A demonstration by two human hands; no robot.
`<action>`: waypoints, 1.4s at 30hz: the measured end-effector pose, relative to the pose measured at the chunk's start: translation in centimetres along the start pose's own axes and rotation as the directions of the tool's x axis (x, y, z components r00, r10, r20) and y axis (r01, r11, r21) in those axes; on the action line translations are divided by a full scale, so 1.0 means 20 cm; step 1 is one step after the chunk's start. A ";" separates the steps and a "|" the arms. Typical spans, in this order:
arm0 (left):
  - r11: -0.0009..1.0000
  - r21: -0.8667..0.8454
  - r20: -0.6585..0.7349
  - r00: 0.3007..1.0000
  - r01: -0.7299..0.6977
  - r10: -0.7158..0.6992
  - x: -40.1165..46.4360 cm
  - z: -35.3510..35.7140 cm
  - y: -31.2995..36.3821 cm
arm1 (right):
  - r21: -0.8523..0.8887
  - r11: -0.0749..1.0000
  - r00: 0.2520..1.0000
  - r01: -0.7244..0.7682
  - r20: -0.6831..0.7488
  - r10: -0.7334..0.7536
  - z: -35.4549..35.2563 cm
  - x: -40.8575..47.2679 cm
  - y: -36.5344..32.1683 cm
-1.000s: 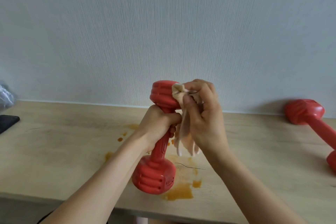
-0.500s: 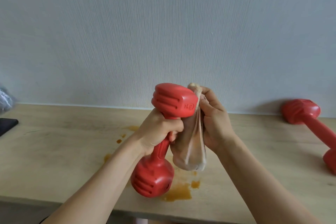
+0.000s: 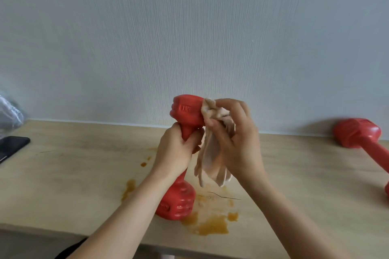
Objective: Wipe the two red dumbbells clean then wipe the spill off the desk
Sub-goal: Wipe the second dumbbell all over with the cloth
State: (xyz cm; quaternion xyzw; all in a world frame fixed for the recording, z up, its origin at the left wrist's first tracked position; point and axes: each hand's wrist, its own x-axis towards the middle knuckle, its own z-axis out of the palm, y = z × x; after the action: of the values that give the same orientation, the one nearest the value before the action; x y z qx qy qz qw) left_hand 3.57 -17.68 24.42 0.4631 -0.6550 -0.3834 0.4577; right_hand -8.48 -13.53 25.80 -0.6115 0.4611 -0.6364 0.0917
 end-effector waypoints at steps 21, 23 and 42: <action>0.989 0.145 -0.055 0.998 -0.032 0.040 -0.02 0.05 0.02 | -0.127 0.989 0.989 0.081 0.133 -0.064 -0.09 0.04 -0.05; 0.988 0.150 -0.039 0.998 -0.046 0.053 -0.02 0.05 0.02 | -0.119 0.992 0.988 0.039 0.155 -0.020 -0.12 0.04 -0.05; 0.988 0.135 -0.027 0.997 -0.072 0.077 -0.02 0.03 0.01 | -0.196 0.974 0.987 -0.114 0.090 0.134 -0.16 0.06 0.00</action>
State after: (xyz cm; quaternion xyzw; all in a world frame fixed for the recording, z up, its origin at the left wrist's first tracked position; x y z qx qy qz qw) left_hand 3.03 -17.14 24.28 0.4742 -0.6887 -0.3135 0.4501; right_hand -11.43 -12.77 27.20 -0.6193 0.5518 -0.5502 0.0961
